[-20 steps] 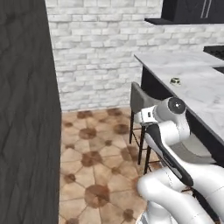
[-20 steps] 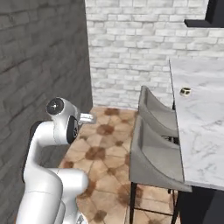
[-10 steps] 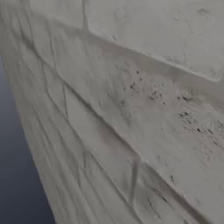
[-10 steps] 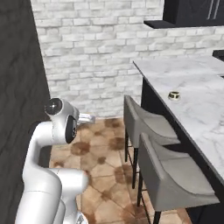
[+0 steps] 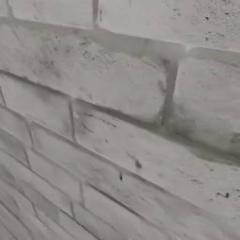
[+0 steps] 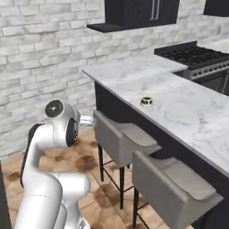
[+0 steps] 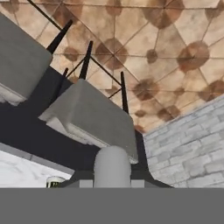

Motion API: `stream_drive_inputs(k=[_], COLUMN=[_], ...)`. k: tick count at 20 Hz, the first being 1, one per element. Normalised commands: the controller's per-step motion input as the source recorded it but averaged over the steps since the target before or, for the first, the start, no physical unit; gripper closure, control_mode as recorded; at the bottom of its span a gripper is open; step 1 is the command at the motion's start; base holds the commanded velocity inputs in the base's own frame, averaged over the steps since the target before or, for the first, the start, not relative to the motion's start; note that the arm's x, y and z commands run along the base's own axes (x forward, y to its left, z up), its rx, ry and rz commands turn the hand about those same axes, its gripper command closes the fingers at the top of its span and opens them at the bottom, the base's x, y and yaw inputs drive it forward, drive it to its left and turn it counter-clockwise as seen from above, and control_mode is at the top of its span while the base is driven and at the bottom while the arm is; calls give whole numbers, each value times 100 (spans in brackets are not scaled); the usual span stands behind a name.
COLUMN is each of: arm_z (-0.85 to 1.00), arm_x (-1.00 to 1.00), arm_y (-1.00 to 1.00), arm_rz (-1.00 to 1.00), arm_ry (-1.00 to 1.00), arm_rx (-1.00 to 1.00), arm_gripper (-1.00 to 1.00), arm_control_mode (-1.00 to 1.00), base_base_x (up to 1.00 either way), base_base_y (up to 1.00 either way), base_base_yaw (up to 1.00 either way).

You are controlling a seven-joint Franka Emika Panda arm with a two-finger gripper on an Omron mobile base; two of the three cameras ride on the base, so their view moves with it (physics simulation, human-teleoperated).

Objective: Pick up the marshmallow and place it in the cup of hot chocolate on the dining counter.

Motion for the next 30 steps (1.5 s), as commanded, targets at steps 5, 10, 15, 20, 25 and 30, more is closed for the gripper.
stream_drive_inputs(k=[5, 10, 15, 20, 25, 30], arm_z=[0, 0, 0, 0, 0, 0], arm_x=[0, 0, 0, 0, 0, 0], arm_y=[0, 0, 0, 0, 0, 0], arm_rz=[0, 0, 0, 0, 0, 0], arm_ry=[0, 0, 0, 0, 0, 0], arm_rx=[0, 0, 0, 0, 0, 0], arm_gripper=[100, 100, 100, 100, 100, 100], arm_control_mode=[100, 100, 100, 100, 100, 100], base_base_x=[87, 98, 80, 73, 75, 75], base_base_y=[100, 98, 10, 33, 86, 60], base_base_yaw=[-56, -51, -45, -49, -57, -48])
